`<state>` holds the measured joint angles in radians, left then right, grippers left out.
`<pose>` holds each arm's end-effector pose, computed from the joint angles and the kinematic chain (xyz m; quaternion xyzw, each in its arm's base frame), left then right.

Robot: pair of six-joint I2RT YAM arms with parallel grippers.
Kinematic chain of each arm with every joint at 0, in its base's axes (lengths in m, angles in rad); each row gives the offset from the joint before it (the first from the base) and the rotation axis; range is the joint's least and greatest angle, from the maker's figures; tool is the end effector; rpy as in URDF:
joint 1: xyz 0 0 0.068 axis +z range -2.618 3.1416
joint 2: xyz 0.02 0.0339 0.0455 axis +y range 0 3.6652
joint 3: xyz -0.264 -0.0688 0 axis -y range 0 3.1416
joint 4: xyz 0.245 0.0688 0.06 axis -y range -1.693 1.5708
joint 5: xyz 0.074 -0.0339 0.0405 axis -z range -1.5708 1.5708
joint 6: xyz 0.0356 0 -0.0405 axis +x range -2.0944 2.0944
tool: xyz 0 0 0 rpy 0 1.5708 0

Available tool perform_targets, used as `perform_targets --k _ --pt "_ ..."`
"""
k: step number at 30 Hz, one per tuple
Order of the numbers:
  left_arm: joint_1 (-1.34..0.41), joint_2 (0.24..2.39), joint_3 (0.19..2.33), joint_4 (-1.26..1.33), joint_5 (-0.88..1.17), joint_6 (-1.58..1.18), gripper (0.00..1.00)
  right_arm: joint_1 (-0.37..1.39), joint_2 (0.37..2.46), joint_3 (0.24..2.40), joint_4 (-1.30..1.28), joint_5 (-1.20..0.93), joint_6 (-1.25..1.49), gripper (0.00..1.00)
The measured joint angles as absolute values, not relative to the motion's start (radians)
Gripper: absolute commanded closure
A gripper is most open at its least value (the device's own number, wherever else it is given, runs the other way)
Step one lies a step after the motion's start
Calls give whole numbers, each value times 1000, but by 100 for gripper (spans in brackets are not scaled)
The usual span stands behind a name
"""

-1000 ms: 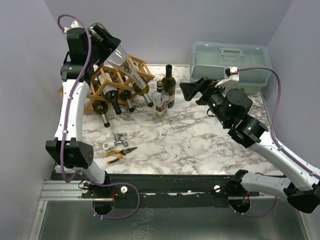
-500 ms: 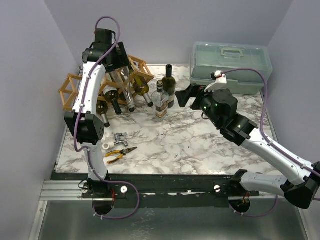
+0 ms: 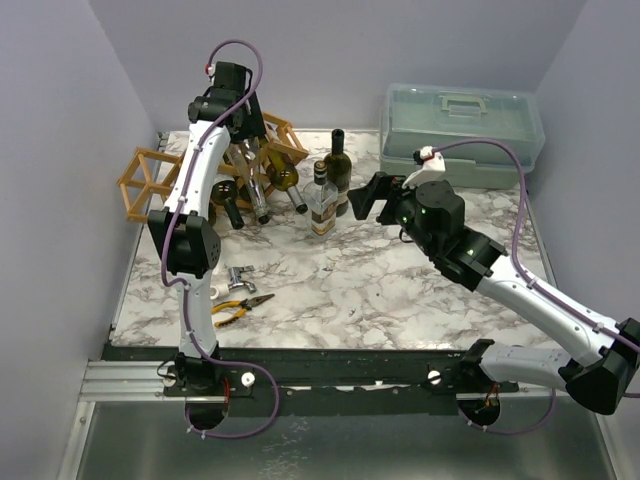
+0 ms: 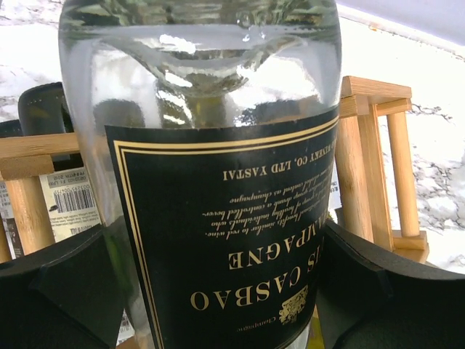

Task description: Put the wine bottle on the wine rack

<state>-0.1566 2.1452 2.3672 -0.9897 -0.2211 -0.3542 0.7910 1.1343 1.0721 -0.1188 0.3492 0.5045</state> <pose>0.4629 -0.0652 0.3721 -0.1331 0.9061 0.0001 0.4015 0.1931 0.1780 0.3781 0.0021 0.7646 0.2741 0.5834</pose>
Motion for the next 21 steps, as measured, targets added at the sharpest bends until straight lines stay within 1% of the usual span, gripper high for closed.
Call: perform_targets --k 1,2,5,7,10,13,14,21 --pt "-158 2148 2367 -989 -229 -354 97 791 1135 1070 -120 349 505 0" --pt "-159 2149 2368 -989 -240 -354 91 791 1136 1068 -121 349 506 0" --pt "-160 2156 2376 -989 -257 -357 68 791 1142 1066 -121 344 508 0" --pt "-160 2165 2389 -989 -268 -359 55 791 1150 1066 -121 340 508 0" --pt "-159 2172 2397 -982 -287 -364 26 791 1164 1066 -127 334 508 0" --pt "-160 2173 2397 -980 -308 -374 4 791 1169 1066 -138 327 505 0" --pt "-161 2173 2397 -979 -311 -373 1 791 1169 1066 -142 325 503 0" --pt "-159 2174 2400 -950 -342 -369 1 791 1203 1092 -181 299 465 0"
